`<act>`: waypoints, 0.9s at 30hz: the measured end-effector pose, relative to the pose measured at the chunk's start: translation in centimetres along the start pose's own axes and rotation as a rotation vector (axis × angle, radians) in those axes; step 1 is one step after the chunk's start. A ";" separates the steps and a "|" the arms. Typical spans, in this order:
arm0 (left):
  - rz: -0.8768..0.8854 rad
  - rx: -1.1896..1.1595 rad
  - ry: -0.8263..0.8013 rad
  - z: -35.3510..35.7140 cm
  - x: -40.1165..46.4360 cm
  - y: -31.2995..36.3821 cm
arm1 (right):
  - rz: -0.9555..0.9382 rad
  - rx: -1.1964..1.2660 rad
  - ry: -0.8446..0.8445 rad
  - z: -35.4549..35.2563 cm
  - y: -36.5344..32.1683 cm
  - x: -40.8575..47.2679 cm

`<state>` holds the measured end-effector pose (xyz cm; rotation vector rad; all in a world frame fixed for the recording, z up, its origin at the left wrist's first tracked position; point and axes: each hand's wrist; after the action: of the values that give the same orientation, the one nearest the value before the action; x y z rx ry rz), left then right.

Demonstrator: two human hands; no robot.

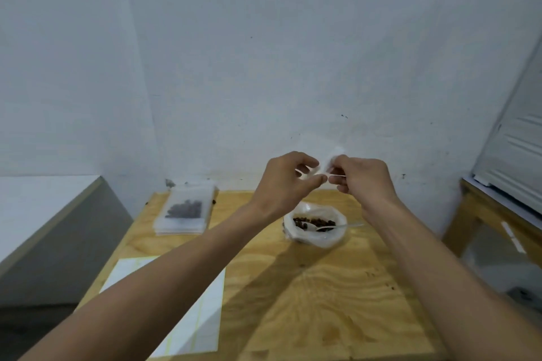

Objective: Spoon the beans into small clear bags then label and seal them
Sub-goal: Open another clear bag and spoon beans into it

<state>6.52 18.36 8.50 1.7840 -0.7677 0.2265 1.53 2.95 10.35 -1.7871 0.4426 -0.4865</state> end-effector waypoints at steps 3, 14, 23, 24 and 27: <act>-0.056 -0.039 0.003 0.1 -0.1 -0.5 | -0.058 -0.029 -0.044 0.1 0.8 0.0; -0.077 -0.035 0.040 1.0 -0.1 -1.4 | -0.317 -0.433 -0.024 -0.5 2.2 -0.5; -0.026 0.061 0.088 1.5 0.0 -1.6 | -0.203 -0.481 -0.139 0.4 1.9 -0.7; -0.027 0.072 0.093 1.5 0.0 -1.5 | -0.191 -0.478 -0.154 0.5 2.0 -0.6; -0.015 0.109 0.113 1.7 0.1 -1.1 | -0.166 -0.445 -0.166 0.8 1.9 -0.6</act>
<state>6.86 16.95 7.09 1.8614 -0.6725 0.3619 1.33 3.44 8.25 -2.2874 0.3014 -0.3676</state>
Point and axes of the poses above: each hand's wrist, its own x-axis towards the middle knuckle, its own z-axis out of the palm, y = z × x, and after that the axes turned 8 degrees about -x, right-handed
